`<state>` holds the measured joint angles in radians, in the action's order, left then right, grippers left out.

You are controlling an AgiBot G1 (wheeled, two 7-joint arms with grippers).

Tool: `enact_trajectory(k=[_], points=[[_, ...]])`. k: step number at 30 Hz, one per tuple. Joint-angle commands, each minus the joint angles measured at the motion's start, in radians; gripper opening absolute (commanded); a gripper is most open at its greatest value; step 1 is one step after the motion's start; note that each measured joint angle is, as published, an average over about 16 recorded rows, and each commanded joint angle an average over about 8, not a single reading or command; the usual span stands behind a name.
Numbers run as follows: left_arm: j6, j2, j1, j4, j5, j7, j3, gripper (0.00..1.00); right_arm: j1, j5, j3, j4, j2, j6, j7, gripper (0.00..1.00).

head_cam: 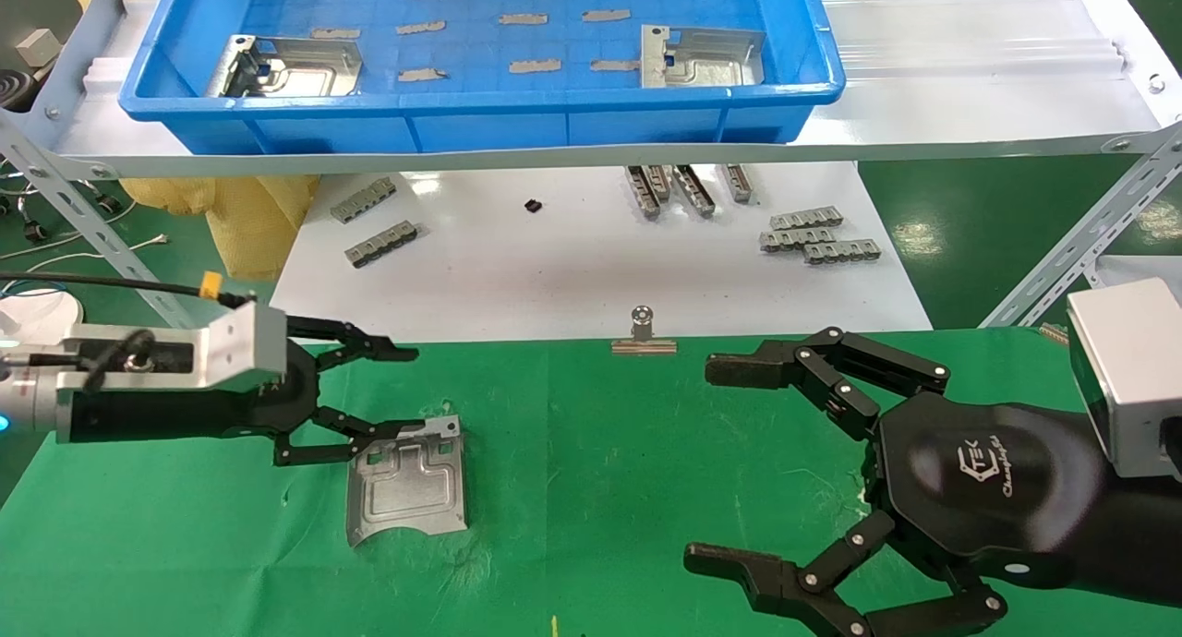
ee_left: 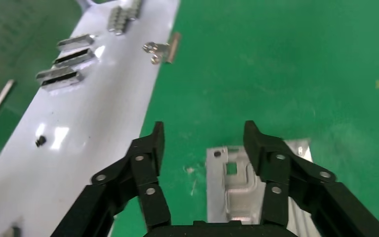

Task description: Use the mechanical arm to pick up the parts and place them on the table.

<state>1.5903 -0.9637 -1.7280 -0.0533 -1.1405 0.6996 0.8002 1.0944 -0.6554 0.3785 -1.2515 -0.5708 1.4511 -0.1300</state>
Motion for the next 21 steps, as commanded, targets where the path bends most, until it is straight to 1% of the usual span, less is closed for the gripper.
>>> enact_trajectory(k=[1, 5, 13, 17, 21], points=[[0.005, 0.006, 0.010, 0.001, 0.021, -0.029, -0.011, 1.00, 0.000, 0.000, 0.000, 0.000, 0.000, 0.000, 0.000, 1.00], [0.007, 0.011, 0.017, 0.004, 0.038, -0.047, -0.021, 1.00, 0.000, 0.000, 0.000, 0.000, 0.000, 0.000, 0.000, 1.00], [0.005, 0.012, 0.021, -0.009, 0.034, -0.041, -0.020, 1.00, 0.000, 0.000, 0.000, 0.000, 0.000, 0.000, 0.000, 1.00], [0.002, 0.024, 0.043, -0.053, 0.047, -0.071, -0.038, 1.00, 0.000, 0.000, 0.000, 0.000, 0.000, 0.000, 0.000, 1.00], [-0.004, 0.045, 0.082, -0.127, 0.070, -0.123, -0.069, 1.00, 0.000, 0.000, 0.000, 0.000, 0.000, 0.000, 0.000, 1.00]])
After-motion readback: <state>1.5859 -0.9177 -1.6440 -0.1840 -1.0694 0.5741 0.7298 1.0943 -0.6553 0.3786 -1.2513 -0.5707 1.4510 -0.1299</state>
